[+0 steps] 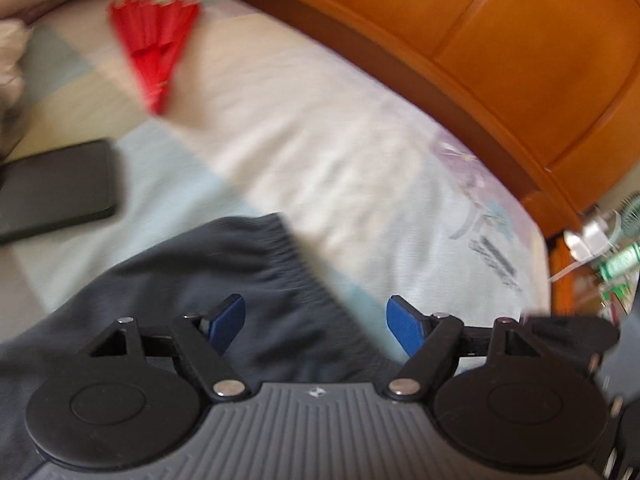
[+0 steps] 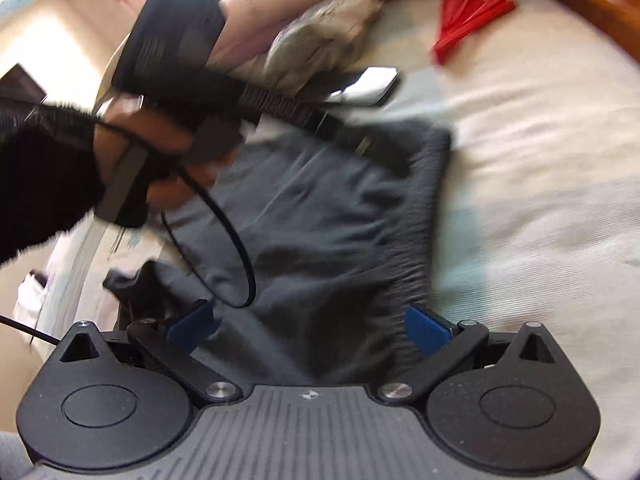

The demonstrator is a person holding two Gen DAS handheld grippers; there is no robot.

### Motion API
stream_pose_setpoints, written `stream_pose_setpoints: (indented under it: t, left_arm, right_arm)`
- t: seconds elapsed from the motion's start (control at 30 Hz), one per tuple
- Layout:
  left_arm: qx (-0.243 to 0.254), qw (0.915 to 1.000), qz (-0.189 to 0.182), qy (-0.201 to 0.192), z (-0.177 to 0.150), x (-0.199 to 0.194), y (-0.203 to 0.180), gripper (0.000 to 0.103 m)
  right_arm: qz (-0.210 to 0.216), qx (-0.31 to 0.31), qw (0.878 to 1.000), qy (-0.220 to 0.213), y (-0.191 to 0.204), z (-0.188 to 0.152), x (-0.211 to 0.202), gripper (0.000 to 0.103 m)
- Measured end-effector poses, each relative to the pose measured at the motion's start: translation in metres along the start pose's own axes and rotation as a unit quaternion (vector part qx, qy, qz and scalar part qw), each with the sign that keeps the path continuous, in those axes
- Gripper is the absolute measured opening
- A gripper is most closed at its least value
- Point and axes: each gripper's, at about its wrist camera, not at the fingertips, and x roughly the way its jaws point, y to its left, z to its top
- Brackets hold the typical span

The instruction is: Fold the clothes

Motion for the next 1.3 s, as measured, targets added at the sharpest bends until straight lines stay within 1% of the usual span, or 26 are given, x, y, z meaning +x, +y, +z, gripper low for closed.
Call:
stream_pose_setpoints:
  t: [0.07, 0.17, 0.27, 0.3, 0.33, 0.4, 0.47, 0.53, 0.6, 0.67, 0.73, 0.87, 1.0, 1.17, 1.23, 1.3]
  left_arm:
    - [0.000, 1.0000, 0.004, 0.001, -0.001, 0.004, 0.006, 0.077]
    - [0.024, 0.9996, 0.015, -0.001, -0.002, 0.016, 0.005, 0.077]
    - [0.041, 0.9987, 0.030, -0.004, 0.001, 0.032, 0.005, 0.077]
    - [0.039, 0.9987, 0.032, -0.005, 0.003, 0.037, 0.006, 0.077]
    - [0.031, 0.9990, 0.030, -0.006, 0.006, 0.042, 0.007, 0.078]
    - [0.017, 0.9995, 0.022, -0.012, 0.011, 0.047, 0.010, 0.083]
    - [0.009, 0.9997, 0.020, -0.009, 0.016, 0.049, 0.011, 0.084]
    - [0.010, 0.9997, 0.020, -0.004, 0.020, 0.051, 0.011, 0.084]
    - [0.016, 0.9996, 0.021, -0.004, 0.022, 0.052, 0.011, 0.084]
    - [0.021, 0.9995, 0.024, -0.006, 0.024, 0.054, 0.010, 0.084]
    - [0.024, 0.9992, 0.030, -0.011, 0.027, 0.056, 0.009, 0.084]
    - [0.029, 0.9986, 0.043, -0.012, 0.034, 0.058, 0.007, 0.082]
    - [0.034, 0.9982, 0.047, -0.017, 0.033, 0.043, 0.006, 0.082]
    - [0.039, 0.9966, 0.071, -0.017, 0.026, 0.010, 0.013, 0.082]
    - [0.033, 0.9962, 0.079, -0.018, 0.022, -0.002, 0.017, 0.082]
    - [0.019, 0.9968, 0.076, -0.012, 0.017, -0.005, 0.019, 0.082]
  right_arm:
    - [-0.014, -0.008, 1.000, 0.012, 0.003, -0.007, 0.013, 0.103]
    - [-0.043, -0.020, 0.999, 0.022, 0.009, -0.018, 0.026, 0.103]
    - [-0.075, -0.026, 0.997, 0.004, 0.019, -0.026, 0.030, 0.103]
    - [-0.088, -0.032, 0.996, 0.000, 0.023, -0.028, 0.032, 0.103]
    - [-0.104, -0.042, 0.994, -0.001, 0.028, -0.030, 0.036, 0.103]
    - [-0.141, -0.075, 0.987, 0.000, 0.042, -0.035, 0.044, 0.103]
    - [-0.176, -0.108, 0.978, -0.002, 0.054, -0.040, 0.053, 0.103]
    - [-0.200, -0.125, 0.972, -0.010, 0.060, -0.044, 0.060, 0.103]
    - [-0.209, -0.127, 0.969, -0.025, 0.062, -0.048, 0.063, 0.103]
    - [-0.216, -0.133, 0.967, -0.030, 0.063, -0.052, 0.064, 0.103]
    - [-0.223, -0.141, 0.964, -0.024, 0.066, -0.056, 0.061, 0.103]
    - [-0.230, -0.143, 0.963, -0.011, 0.067, -0.061, 0.051, 0.103]
    - [-0.227, -0.127, 0.966, -0.007, 0.062, -0.067, 0.046, 0.103]
    - [-0.244, -0.135, 0.960, 0.001, 0.067, -0.068, 0.048, 0.103]
    - [-0.247, -0.129, 0.960, 0.007, 0.068, -0.067, 0.048, 0.103]
    - [-0.253, -0.124, 0.959, 0.015, 0.068, -0.065, 0.049, 0.103]
